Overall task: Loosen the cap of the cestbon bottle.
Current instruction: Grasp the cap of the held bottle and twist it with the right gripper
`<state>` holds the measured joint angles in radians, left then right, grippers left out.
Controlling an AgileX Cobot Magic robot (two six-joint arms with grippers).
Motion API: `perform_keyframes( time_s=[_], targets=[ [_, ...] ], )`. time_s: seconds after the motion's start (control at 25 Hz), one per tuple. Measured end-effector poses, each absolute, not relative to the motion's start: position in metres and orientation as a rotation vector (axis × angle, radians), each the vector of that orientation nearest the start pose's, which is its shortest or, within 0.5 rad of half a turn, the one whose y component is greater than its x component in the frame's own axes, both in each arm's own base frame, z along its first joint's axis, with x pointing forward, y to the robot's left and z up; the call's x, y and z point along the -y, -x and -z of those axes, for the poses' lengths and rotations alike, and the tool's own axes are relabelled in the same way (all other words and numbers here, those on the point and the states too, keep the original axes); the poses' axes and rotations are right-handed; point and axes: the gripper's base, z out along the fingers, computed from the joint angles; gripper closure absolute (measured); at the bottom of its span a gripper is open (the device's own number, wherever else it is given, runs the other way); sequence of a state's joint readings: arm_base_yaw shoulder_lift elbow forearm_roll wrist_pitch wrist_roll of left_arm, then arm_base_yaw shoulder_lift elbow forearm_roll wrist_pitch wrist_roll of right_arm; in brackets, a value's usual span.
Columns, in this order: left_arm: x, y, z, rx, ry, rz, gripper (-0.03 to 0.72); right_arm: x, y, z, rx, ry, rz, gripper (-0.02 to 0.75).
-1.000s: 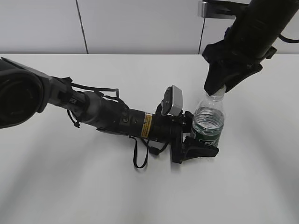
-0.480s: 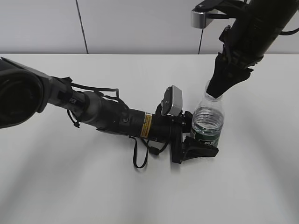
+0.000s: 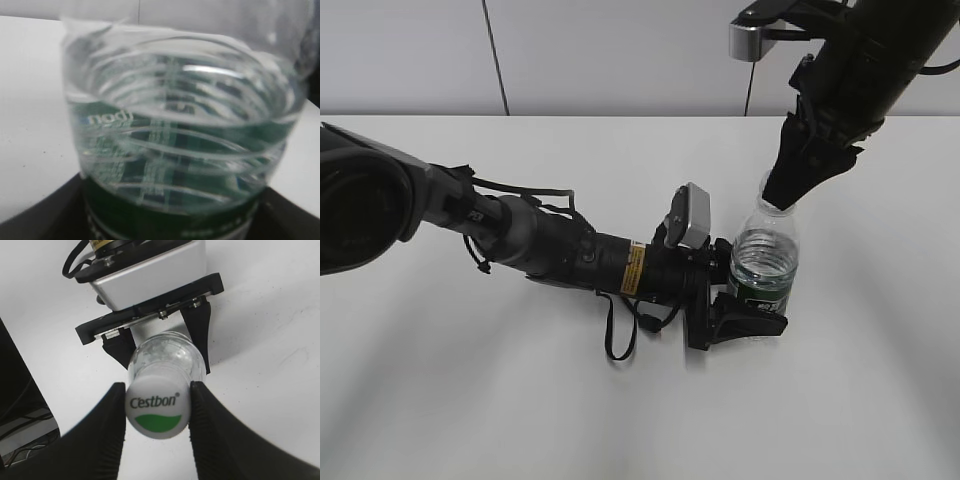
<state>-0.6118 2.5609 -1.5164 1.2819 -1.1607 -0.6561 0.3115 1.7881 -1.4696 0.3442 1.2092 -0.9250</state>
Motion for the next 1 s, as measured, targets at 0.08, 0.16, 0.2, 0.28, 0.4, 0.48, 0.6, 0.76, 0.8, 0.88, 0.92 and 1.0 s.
perform_keyframes(
  time_s=[0.08,0.16,0.2,0.28,0.4,0.48,0.6,0.76,0.8,0.88,0.92,1.0],
  targets=[
    [0.3297,-0.3306,-0.0372,-1.31,-1.424,1.258,0.153,-0.1379,-0.3344,-0.269,-2.438,1.555,-0.402,0.435],
    [0.3297,-0.3306,-0.0372,-1.31,-1.424,1.258,0.153,-0.1379,-0.3344,-0.269,-2.438,1.556,-0.402,0.435],
    [0.3297,-0.3306,-0.0372,-1.31,-1.424,1.258,0.153,-0.1379,-0.3344,-0.269,-2.437,1.557,-0.401,0.435],
    [0.3297,-0.3306,-0.0372,-1.31,-1.424,1.258,0.153,-0.1378,-0.3343,-0.2694,-2.433,1.56,-0.4,0.435],
    [0.3297,-0.3306,-0.0372,-1.31,-1.424,1.258,0.153,-0.1374,-0.3335,-0.2708,-2.398,1.604,-0.391,0.437],
    [0.3297,-0.3306,-0.0372,-1.31,-1.424,1.258,0.153,-0.1373,-0.3335,-0.2709,-2.369,1.641,-0.383,0.437],
    [0.3297,-0.3306,-0.0372,-1.31,-1.424,1.258,0.153,-0.1372,-0.3334,-0.2713,-2.344,1.671,-0.376,0.437],
    [0.3297,-0.3306,-0.0372,-1.31,-1.424,1.258,0.153,-0.1372,-0.3332,-0.2716,-2.324,1.693,-0.372,0.437],
    [0.3297,-0.3306,-0.0372,-1.31,-1.424,1.258,0.153,-0.1372,-0.3332,-0.2716,-2.318,1.7,-0.371,0.437],
    [0.3297,-0.3306,-0.0372,-1.31,-1.424,1.258,0.153,-0.1371,-0.3328,-0.2725,-2.313,1.704,-0.371,0.445],
    [0.3297,-0.3306,-0.0372,-1.31,-1.424,1.258,0.153,-0.1371,-0.3328,-0.2725,-2.309,1.708,-0.37,0.445],
    [0.3297,-0.3306,-0.0372,-1.31,-1.424,1.258,0.153,-0.1371,-0.3328,-0.2725,-2.296,1.723,-0.367,0.445]
  ],
)
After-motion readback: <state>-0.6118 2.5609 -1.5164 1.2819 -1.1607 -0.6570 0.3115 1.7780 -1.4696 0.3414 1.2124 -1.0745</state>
